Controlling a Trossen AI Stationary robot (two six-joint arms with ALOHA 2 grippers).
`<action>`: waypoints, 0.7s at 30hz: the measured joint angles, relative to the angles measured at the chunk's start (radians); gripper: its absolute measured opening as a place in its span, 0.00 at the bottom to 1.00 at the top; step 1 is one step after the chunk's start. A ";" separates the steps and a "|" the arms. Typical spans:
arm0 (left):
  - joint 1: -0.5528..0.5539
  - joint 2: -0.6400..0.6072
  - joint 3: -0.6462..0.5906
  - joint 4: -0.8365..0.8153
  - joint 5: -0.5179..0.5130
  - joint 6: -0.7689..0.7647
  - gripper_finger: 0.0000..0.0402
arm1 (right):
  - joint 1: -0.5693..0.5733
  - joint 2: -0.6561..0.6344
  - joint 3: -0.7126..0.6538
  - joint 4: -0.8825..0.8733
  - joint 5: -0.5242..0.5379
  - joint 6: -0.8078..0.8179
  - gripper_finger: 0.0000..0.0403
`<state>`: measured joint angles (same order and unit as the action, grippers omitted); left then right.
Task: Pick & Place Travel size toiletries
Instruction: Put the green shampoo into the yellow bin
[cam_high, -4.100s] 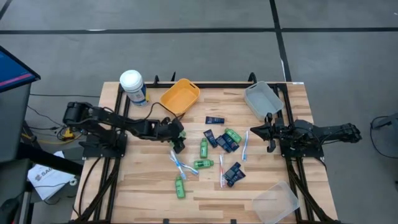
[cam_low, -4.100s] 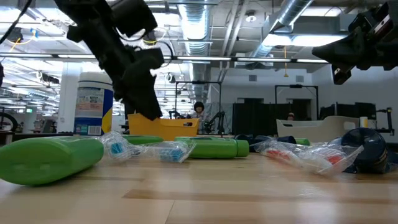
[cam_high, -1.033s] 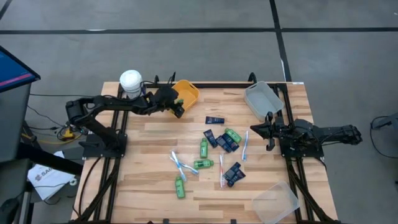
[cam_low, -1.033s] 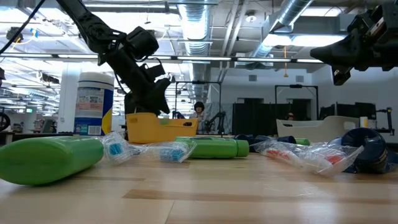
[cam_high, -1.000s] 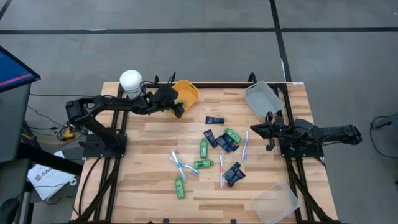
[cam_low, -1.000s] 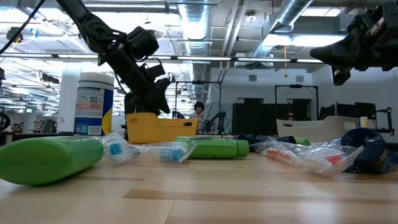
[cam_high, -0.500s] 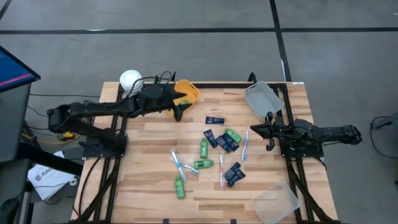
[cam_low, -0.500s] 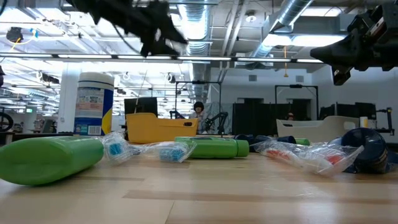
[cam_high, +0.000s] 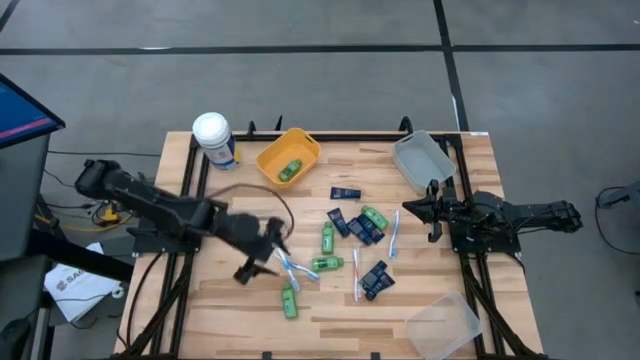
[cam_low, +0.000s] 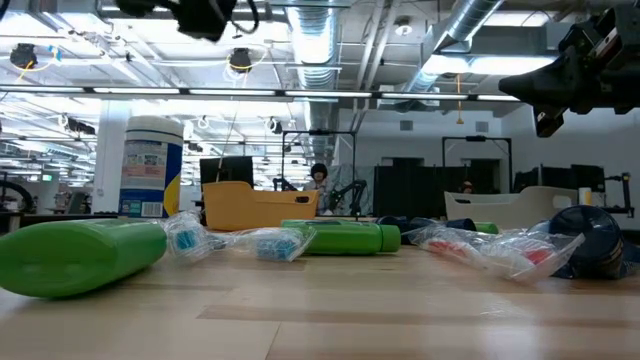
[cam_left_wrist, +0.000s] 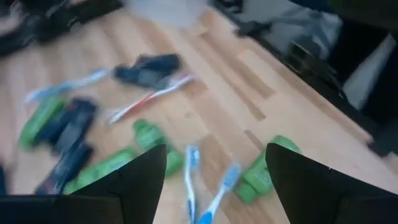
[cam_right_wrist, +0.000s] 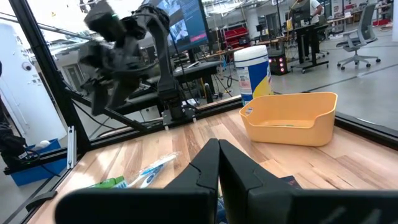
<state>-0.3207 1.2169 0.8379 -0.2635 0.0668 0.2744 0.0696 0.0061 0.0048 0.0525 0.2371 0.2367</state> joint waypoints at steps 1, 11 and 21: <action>-0.017 0.017 0.000 0.012 -0.008 0.016 0.67 | 0.000 0.000 0.000 0.000 0.000 0.000 0.00; -0.045 0.266 0.000 0.257 0.201 0.041 0.66 | 0.001 0.000 0.000 0.000 0.000 0.000 0.00; -0.084 0.464 0.000 0.433 0.324 0.081 0.66 | 0.001 0.000 0.000 0.000 0.000 0.000 0.00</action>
<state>-0.4052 1.6813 0.8379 0.1692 0.3912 0.3549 0.0704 0.0061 0.0048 0.0525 0.2371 0.2367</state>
